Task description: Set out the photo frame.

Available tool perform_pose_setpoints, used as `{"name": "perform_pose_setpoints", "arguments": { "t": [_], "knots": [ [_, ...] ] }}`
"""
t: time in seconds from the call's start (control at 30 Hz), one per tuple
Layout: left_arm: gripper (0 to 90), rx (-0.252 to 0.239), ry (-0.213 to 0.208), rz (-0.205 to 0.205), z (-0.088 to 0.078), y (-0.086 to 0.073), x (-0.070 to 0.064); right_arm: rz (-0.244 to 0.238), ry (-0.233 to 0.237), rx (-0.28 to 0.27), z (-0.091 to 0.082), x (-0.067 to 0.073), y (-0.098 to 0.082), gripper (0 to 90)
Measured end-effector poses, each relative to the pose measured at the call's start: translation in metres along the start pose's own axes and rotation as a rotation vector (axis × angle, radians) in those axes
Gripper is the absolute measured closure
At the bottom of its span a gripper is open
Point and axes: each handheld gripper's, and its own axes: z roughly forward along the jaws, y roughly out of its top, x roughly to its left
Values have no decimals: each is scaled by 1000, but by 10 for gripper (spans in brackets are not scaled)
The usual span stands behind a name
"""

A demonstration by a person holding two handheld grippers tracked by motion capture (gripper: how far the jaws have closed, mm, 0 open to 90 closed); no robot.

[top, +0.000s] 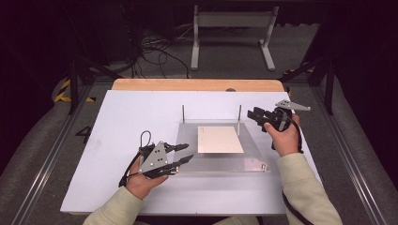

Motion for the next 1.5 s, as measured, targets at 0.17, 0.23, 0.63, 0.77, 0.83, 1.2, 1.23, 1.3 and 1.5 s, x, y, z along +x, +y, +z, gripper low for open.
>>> {"name": "perform_pose_setpoints", "arguments": {
  "t": [0.17, 0.23, 0.63, 0.77, 0.83, 1.2, 1.23, 1.3, 1.5],
  "knots": [
    [600, 2, 1, -5, 0, 3, 1, -73, 23, -14, -30, 14, -4, 507],
    [604, 2, 0, -3, 0, 4, 1, -106, 17, -20, -43, 20, -8, 502],
    [622, -12, -20, -6, 3, 12, 5, -217, 26, -45, -98, 46, -26, 471],
    [623, -12, -22, -5, 3, 13, 7, -242, 21, -36, -111, 50, -28, 458],
    [624, -11, -26, -4, 2, 14, 8, -254, 26, -29, -119, 52, -31, 446],
    [626, -8, -39, -8, 2, 16, 11, -376, 89, 12, -132, 67, -38, 390],
    [627, -9, -40, -5, 2, 17, 12, -391, 96, 15, -131, 69, -39, 377],
    [627, -9, -41, -5, 2, 17, 12, -413, 101, 11, -127, 72, -39, 333],
    [626, -4, -43, -5, 2, 17, 12, -487, 79, -8, -114, 78, -36, 286]
  ]
}}
